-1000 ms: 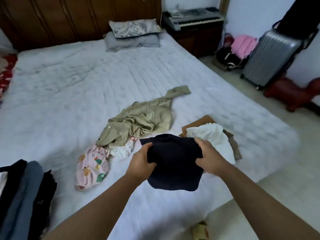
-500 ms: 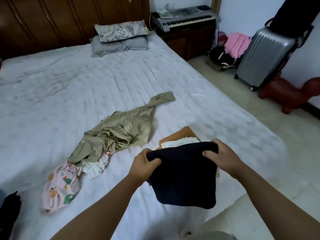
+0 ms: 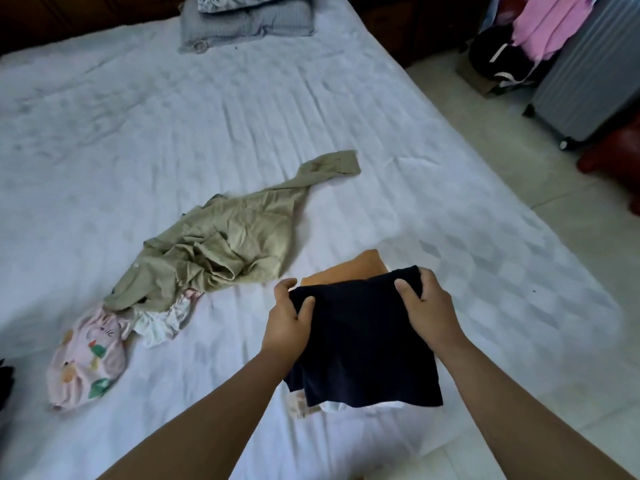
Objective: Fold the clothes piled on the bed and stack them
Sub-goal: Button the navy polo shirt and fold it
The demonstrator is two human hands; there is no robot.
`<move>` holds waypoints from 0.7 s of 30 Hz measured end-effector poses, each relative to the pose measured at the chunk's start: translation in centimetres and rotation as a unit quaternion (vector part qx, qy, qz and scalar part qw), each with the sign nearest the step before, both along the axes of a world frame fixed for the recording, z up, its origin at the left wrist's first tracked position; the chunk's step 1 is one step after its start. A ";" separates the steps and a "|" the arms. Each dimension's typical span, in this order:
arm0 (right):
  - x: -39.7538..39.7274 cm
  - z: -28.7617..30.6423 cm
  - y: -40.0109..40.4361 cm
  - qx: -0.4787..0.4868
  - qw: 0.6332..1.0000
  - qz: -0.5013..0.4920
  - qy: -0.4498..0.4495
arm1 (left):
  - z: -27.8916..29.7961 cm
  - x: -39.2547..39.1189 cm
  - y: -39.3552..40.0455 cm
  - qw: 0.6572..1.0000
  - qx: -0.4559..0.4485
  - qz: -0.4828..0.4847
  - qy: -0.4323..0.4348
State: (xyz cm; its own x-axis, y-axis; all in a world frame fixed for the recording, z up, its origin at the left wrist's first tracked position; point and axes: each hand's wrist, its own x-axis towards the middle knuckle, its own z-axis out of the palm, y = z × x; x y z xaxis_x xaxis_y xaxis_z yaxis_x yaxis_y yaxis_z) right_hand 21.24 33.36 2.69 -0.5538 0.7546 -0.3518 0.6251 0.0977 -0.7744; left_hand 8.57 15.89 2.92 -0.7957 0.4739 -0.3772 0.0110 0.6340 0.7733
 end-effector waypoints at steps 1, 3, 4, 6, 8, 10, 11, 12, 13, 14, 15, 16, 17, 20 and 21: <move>-0.3 -0.7 0.5 -0.002 1.000 -0.002 -0.003 | -0.6 -0.1 0.5 1.000 -0.003 0.006 -0.005; -1.1 -2.5 1.8 -0.006 1.000 -0.008 -0.007 | -2.4 -0.5 1.9 0.999 -0.005 0.028 -0.015; -1.5 -3.4 2.5 -0.004 1.000 -0.011 -0.013 | -3.4 -0.7 2.5 0.999 -0.008 0.040 -0.026; -2.1 -4.9 3.0 0.016 0.999 0.005 -0.049 | -4.7 -1.1 3.4 0.997 -0.017 0.061 -0.047; -2.4 -6.1 2.6 0.089 0.987 0.070 -0.117 | -6.2 -1.6 3.9 0.997 -0.051 0.054 -0.024; -2.3 -6.5 1.5 0.213 0.953 0.146 -0.157 | -6.9 -1.5 4.0 0.989 -0.113 -0.007 0.093; -2.2 -6.5 0.8 0.249 0.941 0.173 -0.153 | -6.9 -1.2 3.9 0.975 -0.136 -0.059 0.165; -2.2 -6.5 0.1 0.254 0.934 0.200 -0.153 | -7.0 -0.8 3.8 0.956 -0.146 -0.118 0.224; -2.2 -6.6 -0.5 0.244 0.932 0.220 -0.153 | -7.2 -0.3 3.6 0.935 -0.145 -0.176 0.270; -2.2 -6.9 -1.0 0.220 0.931 0.241 -0.163 | -7.6 0.2 3.3 0.915 -0.148 -0.228 0.297; -2.1 -7.4 -1.5 0.214 0.927 0.254 -0.172 | -8.4 0.8 2.9 0.896 -0.158 -0.267 0.317; -1.9 -8.0 -1.9 0.211 0.920 0.271 -0.188 | -9.4 1.3 2.5 0.881 -0.174 -0.293 0.328; -1.7 -9.0 -2.3 0.212 0.910 0.289 -0.208 | -10.6 1.6 2.0 0.871 -0.194 -0.307 0.330; -1.2 -11.7 -3.3 0.202 0.893 0.307 -0.259 | -14.2 1.8 0.9 0.856 -0.228 -0.324 0.332; -1.1 -12.4 -3.5 0.205 0.893 0.304 -0.260 | -15.0 1.7 0.7 0.853 -0.233 -0.326 0.334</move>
State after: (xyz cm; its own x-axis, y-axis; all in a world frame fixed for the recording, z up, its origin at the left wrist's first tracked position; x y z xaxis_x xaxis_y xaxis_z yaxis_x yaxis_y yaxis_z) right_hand 20.15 29.90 -9.70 -0.7480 0.4934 -0.4439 0.6239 0.7508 -0.2169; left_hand 10.30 16.64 -12.12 -0.5312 0.8201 -0.2125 0.8183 0.5617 0.1219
